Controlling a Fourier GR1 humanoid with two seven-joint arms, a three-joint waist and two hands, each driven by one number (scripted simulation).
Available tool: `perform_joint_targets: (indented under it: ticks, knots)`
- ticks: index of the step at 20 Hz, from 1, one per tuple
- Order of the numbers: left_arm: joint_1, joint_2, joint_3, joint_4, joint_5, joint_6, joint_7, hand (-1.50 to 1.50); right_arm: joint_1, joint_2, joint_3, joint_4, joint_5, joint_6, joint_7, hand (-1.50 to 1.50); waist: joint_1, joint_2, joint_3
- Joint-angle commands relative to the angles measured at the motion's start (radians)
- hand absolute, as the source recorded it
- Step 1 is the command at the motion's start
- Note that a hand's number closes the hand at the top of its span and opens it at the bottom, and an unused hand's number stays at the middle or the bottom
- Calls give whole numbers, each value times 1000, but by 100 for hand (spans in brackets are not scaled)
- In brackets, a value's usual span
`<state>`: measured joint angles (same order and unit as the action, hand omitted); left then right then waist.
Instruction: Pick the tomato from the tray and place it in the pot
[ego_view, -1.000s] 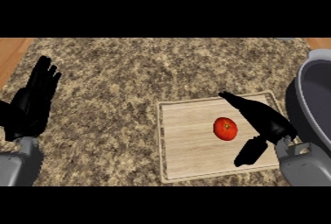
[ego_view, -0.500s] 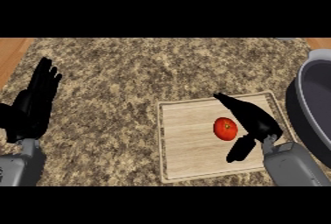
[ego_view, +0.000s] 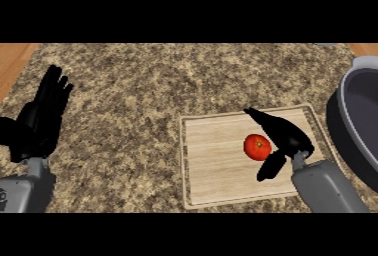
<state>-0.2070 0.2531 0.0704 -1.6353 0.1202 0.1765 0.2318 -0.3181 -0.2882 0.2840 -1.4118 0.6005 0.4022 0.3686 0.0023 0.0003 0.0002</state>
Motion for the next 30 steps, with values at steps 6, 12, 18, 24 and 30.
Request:
perform_joint_targets:
  ticks: [6,12,18,24,30]
  knots:
    - [-1,-9,32,8,-12,-25,0,0,-20,-22,12,80,115,-1,-225,150,0,0,0]
    - [17,-31,45,35,-25,-44,-48,0,12,52,39,104,200,-54,-241,150,-1,0,0]
    - [79,-57,25,-58,-52,-18,-30,0,212,20,51,-182,229,-55,-182,150,-10,-5,0]
    - [37,-29,66,-7,-9,-54,-10,0,520,74,286,-549,350,-75,14,150,-23,-7,-1]
    - [17,-37,50,-5,-36,-28,17,0,609,76,205,-846,359,-218,44,150,-44,-9,0]
